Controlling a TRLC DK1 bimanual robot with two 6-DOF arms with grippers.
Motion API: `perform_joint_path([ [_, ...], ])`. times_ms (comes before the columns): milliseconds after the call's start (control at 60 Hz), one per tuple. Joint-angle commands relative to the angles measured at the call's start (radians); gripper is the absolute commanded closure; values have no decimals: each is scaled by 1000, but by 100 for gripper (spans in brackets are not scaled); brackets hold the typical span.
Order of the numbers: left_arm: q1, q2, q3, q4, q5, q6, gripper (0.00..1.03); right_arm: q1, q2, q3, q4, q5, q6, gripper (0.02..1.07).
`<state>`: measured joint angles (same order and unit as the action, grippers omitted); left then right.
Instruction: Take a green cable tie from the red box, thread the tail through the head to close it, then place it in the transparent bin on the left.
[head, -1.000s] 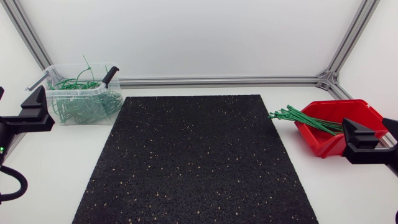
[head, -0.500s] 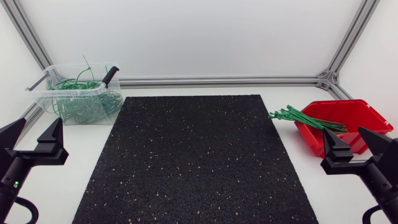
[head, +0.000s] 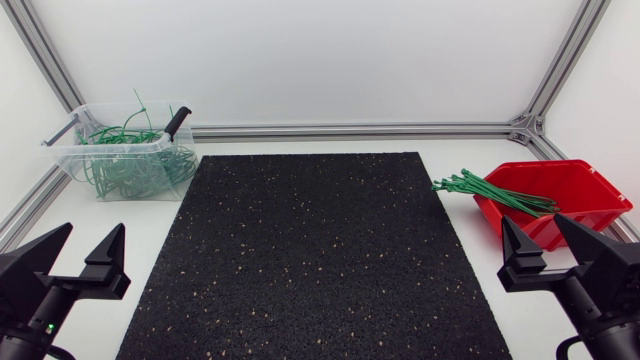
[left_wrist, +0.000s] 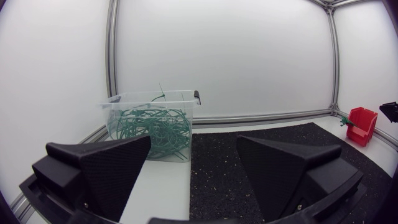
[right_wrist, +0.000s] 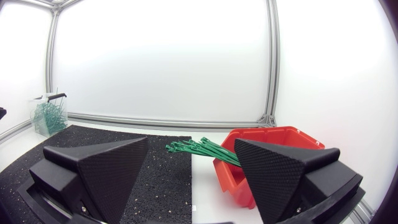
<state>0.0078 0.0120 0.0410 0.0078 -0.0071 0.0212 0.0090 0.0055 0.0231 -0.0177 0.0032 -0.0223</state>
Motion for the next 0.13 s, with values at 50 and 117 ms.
perform_joint_path([
  [50,-8,-12,-41,-8,7,-21,7,-9,-6,-23,18,-3,22,6],
  [117,-8,-12,-41,-8,7,-21,7,-9,-6,-23,18,-3,22,6],
])
